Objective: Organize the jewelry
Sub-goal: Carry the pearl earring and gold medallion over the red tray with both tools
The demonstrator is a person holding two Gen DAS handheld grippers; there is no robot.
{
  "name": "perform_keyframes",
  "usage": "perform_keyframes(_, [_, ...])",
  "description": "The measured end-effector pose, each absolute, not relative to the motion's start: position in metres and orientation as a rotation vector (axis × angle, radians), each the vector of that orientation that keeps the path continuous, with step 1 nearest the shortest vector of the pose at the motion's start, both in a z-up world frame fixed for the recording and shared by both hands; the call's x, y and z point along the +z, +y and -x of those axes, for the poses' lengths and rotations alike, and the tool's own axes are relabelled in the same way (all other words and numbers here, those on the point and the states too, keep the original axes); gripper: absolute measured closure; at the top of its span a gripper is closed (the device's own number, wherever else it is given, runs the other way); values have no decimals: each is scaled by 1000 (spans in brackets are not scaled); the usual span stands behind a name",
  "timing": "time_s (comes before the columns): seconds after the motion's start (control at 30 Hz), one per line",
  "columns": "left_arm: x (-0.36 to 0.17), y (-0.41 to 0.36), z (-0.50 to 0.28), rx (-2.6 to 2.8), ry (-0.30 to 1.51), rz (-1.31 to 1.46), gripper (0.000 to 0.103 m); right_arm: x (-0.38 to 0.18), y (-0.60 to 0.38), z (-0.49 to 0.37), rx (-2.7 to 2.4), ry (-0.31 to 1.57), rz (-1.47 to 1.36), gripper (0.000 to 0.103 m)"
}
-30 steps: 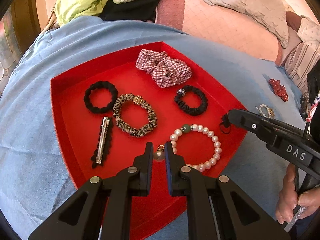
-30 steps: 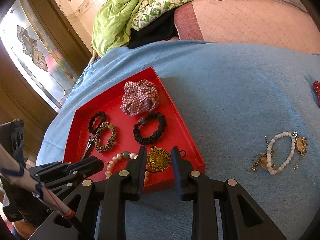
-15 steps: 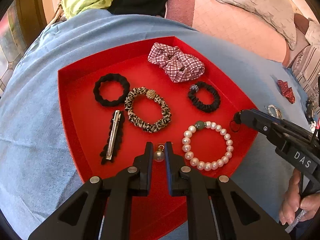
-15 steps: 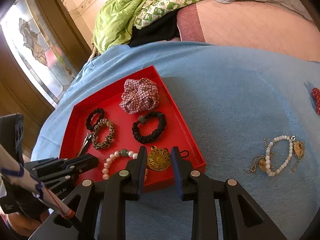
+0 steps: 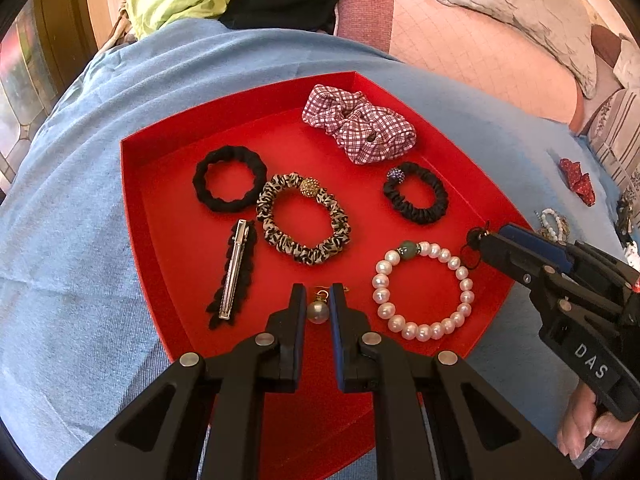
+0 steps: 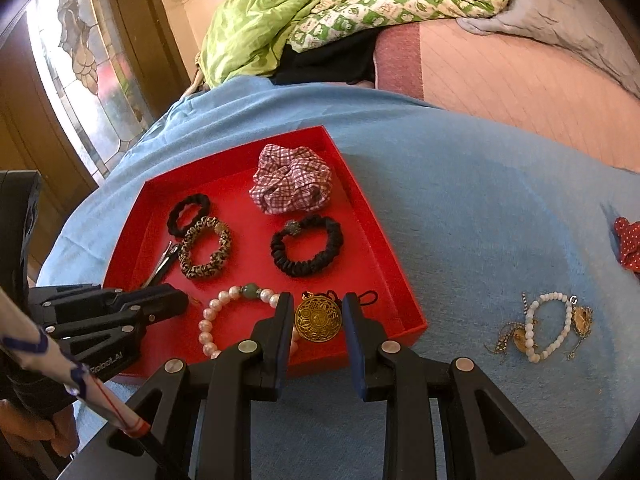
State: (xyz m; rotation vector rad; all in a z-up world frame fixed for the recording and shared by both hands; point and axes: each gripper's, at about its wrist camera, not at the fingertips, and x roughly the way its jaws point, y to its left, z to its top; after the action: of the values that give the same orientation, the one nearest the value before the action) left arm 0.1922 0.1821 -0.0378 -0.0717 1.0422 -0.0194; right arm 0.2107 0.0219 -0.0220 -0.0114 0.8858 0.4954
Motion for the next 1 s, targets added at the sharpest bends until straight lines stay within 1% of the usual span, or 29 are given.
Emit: perform_keyframes(1.0, [-37, 180, -191, -19, 1046, 58, 92, -21, 30, -205, 499, 875, 50, 76])
